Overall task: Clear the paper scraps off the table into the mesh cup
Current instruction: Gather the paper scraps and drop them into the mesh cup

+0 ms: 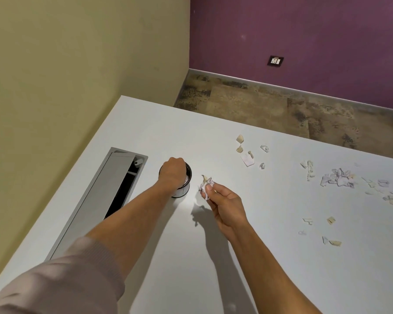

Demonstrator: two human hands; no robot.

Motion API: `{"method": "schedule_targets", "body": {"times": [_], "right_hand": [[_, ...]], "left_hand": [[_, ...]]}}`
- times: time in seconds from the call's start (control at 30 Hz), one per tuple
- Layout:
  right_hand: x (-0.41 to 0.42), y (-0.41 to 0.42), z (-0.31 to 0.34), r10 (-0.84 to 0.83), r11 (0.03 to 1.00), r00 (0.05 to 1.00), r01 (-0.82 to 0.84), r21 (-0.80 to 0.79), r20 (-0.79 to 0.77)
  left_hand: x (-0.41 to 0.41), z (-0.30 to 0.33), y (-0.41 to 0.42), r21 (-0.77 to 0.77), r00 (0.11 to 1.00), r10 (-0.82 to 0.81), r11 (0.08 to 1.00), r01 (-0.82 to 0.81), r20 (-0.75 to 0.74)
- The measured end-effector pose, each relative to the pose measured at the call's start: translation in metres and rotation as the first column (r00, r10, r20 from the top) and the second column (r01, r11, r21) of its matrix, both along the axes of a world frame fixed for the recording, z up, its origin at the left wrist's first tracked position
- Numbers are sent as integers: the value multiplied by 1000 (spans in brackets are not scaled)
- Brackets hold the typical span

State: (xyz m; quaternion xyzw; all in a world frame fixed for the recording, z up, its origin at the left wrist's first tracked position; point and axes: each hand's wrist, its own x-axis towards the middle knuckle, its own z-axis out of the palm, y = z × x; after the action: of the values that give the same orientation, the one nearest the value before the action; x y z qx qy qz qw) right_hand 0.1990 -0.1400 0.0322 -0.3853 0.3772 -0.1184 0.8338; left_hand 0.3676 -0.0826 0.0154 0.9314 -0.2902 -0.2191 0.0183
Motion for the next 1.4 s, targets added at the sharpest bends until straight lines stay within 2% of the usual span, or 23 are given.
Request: {"method": "schedule_targets", "body": {"times": [0.33, 0.5, 0.57, 0.6, 0.67, 0.73, 0.8, 0.93, 1.03, 1.13, 1.23, 1.33, 1.4], "right_hand": [[-19, 0, 13, -16, 1000, 1000, 16, -14, -8], [-21, 0, 18, -64, 998, 997, 64, -10, -33], [-21, -2, 18, -89, 996, 995, 90, 4, -43], [-21, -2, 18, -99, 995, 994, 99, 9, -45], [-18, -3, 18, -105, 994, 994, 105, 5, -43], [-12, -3, 20, -99, 995, 994, 99, -10, -51], [-4, -2, 21, -92, 996, 994, 92, -10, -50], [14, 2, 17, -80, 996, 994, 76, -53, -70], [25, 4, 12, -27, 978, 993, 2, -210, -116], [38, 3, 7, 30, 894, 970, -135, -428, -243], [54, 2, 6, 45, 768, 940, -249, -591, -338], [73, 4, 10, 62, 578, 929, -331, -746, -364], [85, 6, 12, 120, 448, 893, -439, -779, -434]], "left_hand": [[-7, 37, 10, -95, 986, -5, 995, -11, -167], [-9, 48, 24, -173, 989, 31, 983, -56, -142], [-9, 52, 33, -262, 993, 91, 959, -108, -77], [-13, 53, 38, -347, 989, 142, 927, -144, -31], [-30, 50, 49, -577, 970, 240, 799, -168, 50], [-59, 39, 59, -766, 954, 276, 636, -88, 119], [-90, 19, 66, -834, 951, 251, 552, 15, 183], [-132, -32, 75, -767, 982, 107, 640, 53, 157], [-149, -62, 78, -681, 997, -18, 729, 69, 81], [-155, -88, 83, -580, 994, -101, 808, 108, 44], [-154, -99, 87, -451, 966, -210, 855, 257, 153], [-155, -108, 87, -452, 956, -213, 845, 284, 203], [-156, -113, 89, -496, 956, -206, 820, 285, 209]]}}
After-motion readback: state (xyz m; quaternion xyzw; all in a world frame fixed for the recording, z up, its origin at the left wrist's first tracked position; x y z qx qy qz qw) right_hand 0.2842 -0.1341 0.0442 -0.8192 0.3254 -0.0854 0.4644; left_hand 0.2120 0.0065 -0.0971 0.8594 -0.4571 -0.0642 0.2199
